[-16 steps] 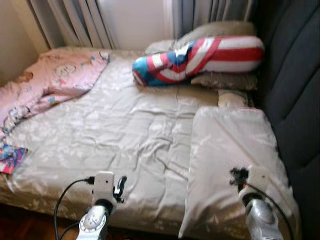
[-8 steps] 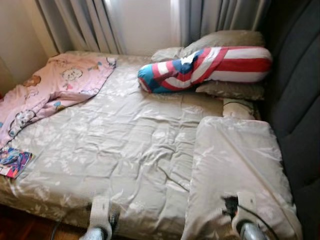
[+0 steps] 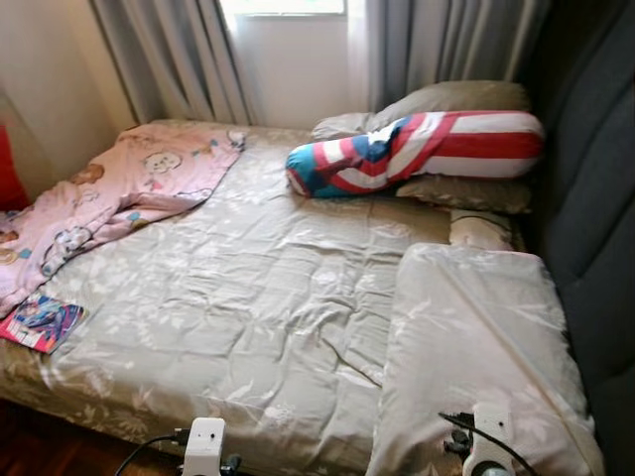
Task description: Clean up the room
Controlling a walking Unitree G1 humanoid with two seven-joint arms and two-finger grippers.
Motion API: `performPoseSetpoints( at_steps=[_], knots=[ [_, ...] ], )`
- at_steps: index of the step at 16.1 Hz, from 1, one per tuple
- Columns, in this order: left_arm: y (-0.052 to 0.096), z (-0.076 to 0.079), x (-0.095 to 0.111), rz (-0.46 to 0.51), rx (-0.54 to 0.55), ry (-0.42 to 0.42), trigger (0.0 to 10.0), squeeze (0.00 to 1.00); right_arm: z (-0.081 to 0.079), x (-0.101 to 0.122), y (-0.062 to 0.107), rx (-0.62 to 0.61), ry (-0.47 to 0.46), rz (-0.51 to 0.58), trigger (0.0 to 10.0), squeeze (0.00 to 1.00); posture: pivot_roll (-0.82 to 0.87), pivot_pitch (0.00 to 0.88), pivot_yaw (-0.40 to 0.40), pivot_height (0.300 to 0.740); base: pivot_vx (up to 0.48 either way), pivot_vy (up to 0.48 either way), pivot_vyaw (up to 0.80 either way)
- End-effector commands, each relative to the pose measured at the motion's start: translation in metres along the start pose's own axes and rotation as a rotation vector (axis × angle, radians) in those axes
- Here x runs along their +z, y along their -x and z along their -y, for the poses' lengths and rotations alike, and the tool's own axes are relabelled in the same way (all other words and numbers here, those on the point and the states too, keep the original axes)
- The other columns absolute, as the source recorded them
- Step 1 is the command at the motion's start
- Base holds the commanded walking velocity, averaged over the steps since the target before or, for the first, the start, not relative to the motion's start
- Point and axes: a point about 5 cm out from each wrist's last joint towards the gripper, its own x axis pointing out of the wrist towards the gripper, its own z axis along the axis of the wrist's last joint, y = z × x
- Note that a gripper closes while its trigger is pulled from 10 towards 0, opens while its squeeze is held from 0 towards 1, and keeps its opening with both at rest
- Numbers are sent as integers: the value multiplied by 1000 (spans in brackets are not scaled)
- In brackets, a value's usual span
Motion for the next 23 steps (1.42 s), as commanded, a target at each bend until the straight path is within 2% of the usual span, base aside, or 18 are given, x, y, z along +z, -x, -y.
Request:
performPoseSetpoints(
  at_steps=[1, 8, 9, 10, 14, 17, 23],
  knots=[
    [0, -1, 1, -3, 3, -5, 10000, 0, -3, -1, 0, 3, 2, 4, 10000, 1000, -51, 0, 29, 740, 0, 0, 0],
    [1, -3, -4, -22, 21, 2, 10000, 0, -5, -15, 4, 22, 29, -46, 10000, 1000, -51, 0, 29, 740, 0, 0, 0],
    [0, -3, -3, -20, 21, 5, 10000, 0, -9, -16, 4, 40, 32, -55, 10000, 59, -53, 0, 31, 740, 0, 0, 0],
    [0, -2, -3, -19, 20, 4, 10000, 0, -10, -16, 4, 45, 44, -57, 10000, 0, -52, 0, 32, 740, 0, 0, 0],
    [-1, 0, -2, -18, 21, 10, 10000, 0, -12, -14, 3, 45, 59, -55, 10000, 0, -31, 0, 27, 740, 0, 0, 0],
    [0, -4, -2, -25, 33, 20, 10000, 0, -11, -14, 3, 35, 64, -60, 10000, 0, -25, 0, 26, 740, 0, 0, 0],
    [2, -9, -9, -46, 44, 23, 10000, 0, -8, -20, 5, 22, 71, -79, 10000, 0, -25, 0, 21, 740, 0, 407, 0]
  ],
)
